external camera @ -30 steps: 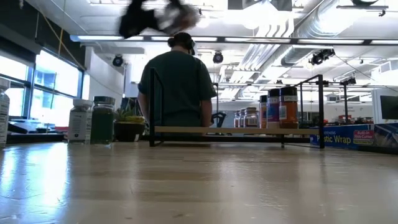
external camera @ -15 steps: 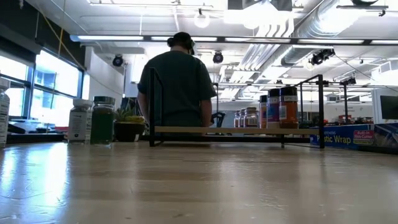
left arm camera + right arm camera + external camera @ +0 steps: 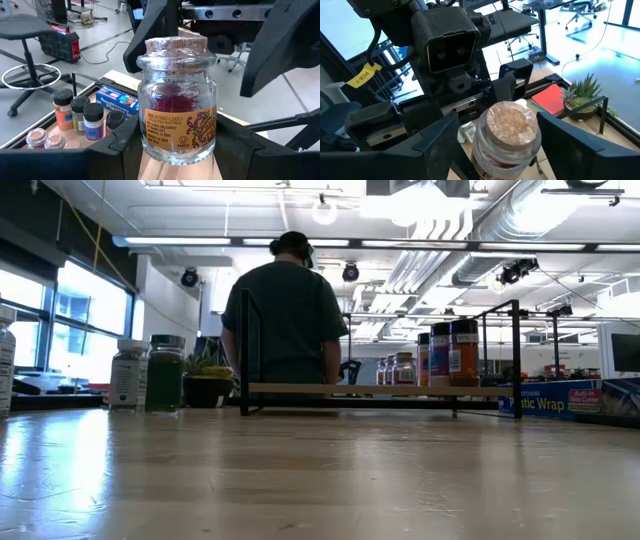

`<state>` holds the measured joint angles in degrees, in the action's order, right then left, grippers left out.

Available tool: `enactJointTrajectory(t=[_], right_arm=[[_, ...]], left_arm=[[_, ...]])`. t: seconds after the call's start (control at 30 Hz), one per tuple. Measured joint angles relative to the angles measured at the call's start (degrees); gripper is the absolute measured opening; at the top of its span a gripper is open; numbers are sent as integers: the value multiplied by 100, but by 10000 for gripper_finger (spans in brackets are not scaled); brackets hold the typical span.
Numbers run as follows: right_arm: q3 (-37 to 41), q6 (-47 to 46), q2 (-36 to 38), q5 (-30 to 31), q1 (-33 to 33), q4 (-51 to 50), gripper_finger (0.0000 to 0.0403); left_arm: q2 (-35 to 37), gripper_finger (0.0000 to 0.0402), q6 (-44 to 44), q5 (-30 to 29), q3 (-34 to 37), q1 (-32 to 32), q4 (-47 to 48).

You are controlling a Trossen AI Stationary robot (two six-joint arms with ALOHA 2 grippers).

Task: Shelf spices
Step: Put the brown seasoning bottle on the shelf, aligned with the other brown seasoning bottle

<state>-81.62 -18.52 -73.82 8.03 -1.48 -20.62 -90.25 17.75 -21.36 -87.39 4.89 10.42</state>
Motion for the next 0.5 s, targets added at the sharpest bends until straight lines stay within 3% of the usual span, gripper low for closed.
enactJointTrajectory(t=[0.13,0.27,0.5], right_arm=[[0,10,2,4,2,-47,232],[-2,-71,2,21,4,-164,174],[-91,-112,44,-51,99,-520,117]], left_arm=[[1,182,6,0,0,4,20],[1,184,15,-1,0,7,85],[61,239,-92,357,-7,-34,864]])
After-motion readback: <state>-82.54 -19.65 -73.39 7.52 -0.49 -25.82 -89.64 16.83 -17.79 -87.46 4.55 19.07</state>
